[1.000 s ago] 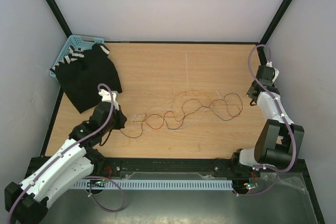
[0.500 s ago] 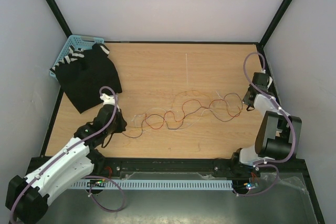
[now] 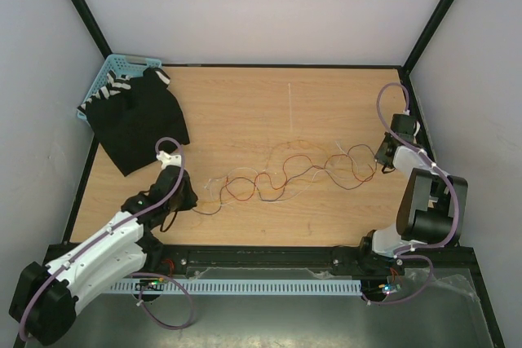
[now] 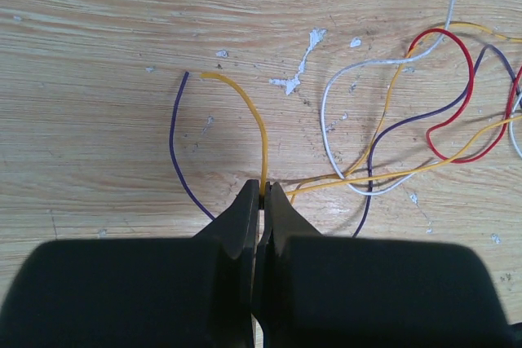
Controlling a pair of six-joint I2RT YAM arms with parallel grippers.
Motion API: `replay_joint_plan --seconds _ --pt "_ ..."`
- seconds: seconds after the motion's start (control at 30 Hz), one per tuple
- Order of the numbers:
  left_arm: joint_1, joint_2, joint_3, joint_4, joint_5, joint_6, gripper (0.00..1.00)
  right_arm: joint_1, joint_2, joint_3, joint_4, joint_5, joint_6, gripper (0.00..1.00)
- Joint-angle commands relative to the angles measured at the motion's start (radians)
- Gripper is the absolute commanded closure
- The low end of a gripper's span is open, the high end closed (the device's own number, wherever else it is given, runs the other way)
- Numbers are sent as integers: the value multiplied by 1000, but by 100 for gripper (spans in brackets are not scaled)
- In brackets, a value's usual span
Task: Zip-tie the wires
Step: Straighten the cable at the center of the board.
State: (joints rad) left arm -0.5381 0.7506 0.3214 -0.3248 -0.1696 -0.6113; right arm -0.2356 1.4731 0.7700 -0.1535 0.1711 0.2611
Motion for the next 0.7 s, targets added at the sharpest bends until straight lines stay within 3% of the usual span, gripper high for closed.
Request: replay_joint_plan --seconds 0.0,0.1,0.3,0.6,0.67 --pt "4 13 -13 43 -33 -14 100 -4 16 -10 15 -21 -1 88" --pt "3 32 -16 55 -34 -18 100 -5 9 -10 14 -30 1 83" --pt "4 63 -17 74 -33 -19 90 -4 -20 11 -4 -39 -5 61" --pt "3 39 27 55 -52 11 64 -5 -78 57 -53 -66 -18 44" --pt "3 28 49 37 -63 23 54 -5 -96 67 -61 -90 -21 41"
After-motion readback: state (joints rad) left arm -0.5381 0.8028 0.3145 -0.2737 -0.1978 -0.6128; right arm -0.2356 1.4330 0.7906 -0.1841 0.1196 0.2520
